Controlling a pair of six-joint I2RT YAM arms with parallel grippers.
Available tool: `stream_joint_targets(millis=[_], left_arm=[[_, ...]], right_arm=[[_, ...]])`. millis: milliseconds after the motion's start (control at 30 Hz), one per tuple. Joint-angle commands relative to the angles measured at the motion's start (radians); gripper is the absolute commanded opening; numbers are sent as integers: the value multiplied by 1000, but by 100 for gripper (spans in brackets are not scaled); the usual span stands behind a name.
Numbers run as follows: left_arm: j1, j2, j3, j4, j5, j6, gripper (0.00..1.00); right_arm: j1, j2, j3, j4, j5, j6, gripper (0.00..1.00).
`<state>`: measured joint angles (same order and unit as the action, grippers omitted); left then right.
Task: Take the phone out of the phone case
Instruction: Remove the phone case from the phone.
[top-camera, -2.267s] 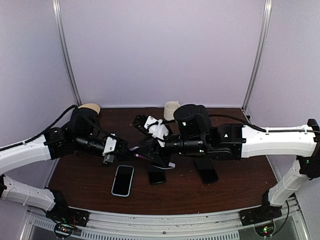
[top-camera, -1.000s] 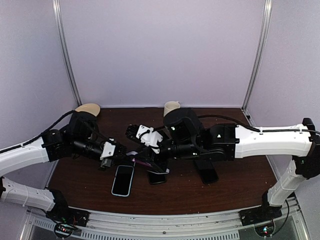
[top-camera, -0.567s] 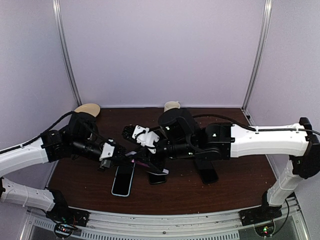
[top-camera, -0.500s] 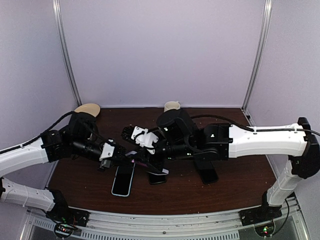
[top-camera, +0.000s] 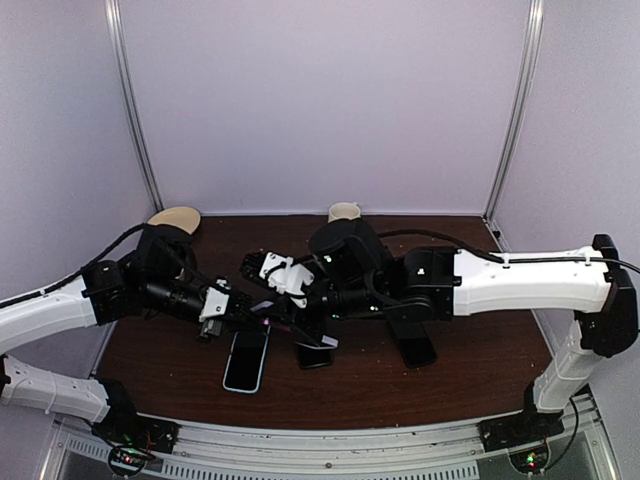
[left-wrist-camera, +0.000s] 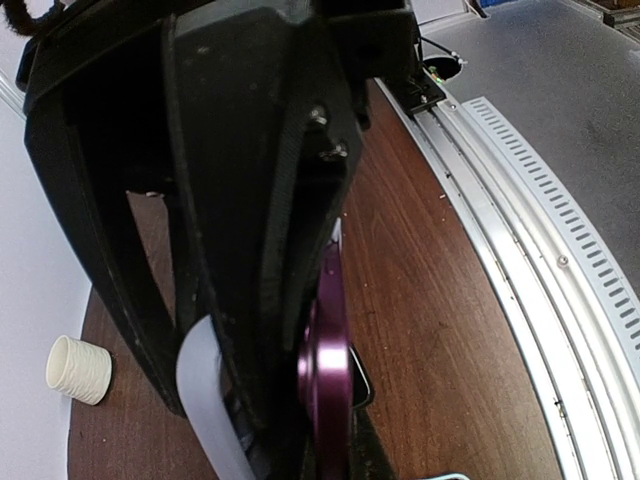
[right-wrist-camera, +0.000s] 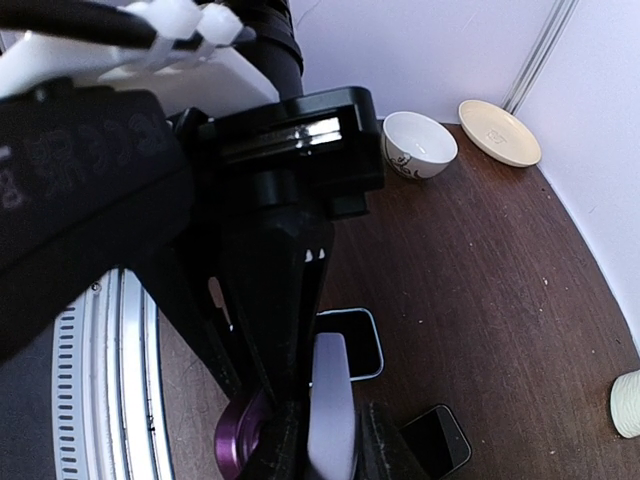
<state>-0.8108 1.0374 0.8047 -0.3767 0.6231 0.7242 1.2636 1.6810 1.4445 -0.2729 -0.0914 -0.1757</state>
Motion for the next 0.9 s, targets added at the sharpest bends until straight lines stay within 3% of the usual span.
stream_joint_targets(millis=[0,367,867], left_arm=[[-7,-43,26,167,22,12,0],[-7,-42,25,166,-6,17,0],[-7,-57,18,204,-125,-5,0]], right_arm=[[5,-33,-37,-35,-20,16,23],[5,-50,-50,-45,-48,38,2],[6,-76,-121,-22,-47,76,0]])
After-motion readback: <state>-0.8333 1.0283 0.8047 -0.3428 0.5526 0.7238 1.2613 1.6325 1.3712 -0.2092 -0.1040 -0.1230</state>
